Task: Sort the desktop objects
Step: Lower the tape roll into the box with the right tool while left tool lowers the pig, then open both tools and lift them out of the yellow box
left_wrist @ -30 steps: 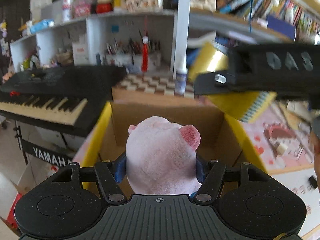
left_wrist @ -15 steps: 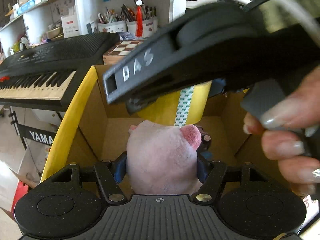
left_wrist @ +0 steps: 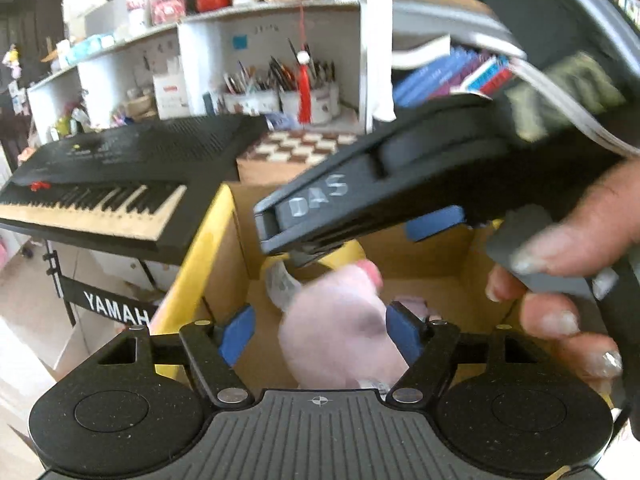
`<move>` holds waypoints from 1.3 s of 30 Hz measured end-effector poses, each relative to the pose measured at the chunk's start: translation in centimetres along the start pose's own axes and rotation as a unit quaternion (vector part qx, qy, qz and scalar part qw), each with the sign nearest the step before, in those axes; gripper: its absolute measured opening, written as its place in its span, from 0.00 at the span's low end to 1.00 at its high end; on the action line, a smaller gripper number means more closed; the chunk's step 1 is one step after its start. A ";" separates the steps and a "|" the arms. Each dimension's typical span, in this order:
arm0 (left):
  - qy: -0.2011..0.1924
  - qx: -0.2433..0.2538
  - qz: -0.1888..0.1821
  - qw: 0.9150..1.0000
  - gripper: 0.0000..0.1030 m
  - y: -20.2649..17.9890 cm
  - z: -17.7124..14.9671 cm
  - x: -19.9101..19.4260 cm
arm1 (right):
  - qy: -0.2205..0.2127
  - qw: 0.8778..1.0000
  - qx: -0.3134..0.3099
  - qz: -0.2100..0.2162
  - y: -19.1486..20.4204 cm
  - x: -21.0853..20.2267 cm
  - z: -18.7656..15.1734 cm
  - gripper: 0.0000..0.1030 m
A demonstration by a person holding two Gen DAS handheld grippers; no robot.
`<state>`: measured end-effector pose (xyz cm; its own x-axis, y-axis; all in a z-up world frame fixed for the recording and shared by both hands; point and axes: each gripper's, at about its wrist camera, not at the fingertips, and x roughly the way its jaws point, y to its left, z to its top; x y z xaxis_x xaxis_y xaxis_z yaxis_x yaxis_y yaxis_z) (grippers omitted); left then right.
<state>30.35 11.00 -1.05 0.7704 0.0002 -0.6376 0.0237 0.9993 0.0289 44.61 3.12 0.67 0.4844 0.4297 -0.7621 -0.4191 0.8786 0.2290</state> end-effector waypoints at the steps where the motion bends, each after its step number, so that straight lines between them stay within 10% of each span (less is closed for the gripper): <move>1: -0.007 -0.004 0.001 1.000 0.72 0.1 0.1 -0.4 | -0.013 1.000 -0.002 -0.001 0.1 -0.7 -0.1 0.86; 20: -0.112 -0.097 0.054 0.987 0.73 5.3 -2.5 -10.3 | -0.245 0.964 0.008 -0.105 1.4 -16.4 -10.8 0.85; 39: -0.107 -0.093 0.032 0.989 0.73 4.5 -12.8 -20.3 | -0.240 0.958 0.014 -0.154 8.2 -21.9 -27.1 0.85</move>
<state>6.68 16.02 2.13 0.8842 0.0748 -0.4611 -0.1309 0.9872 -0.0908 9.70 -4.71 2.83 0.8823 0.1901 -0.4306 -0.1824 0.9814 0.0596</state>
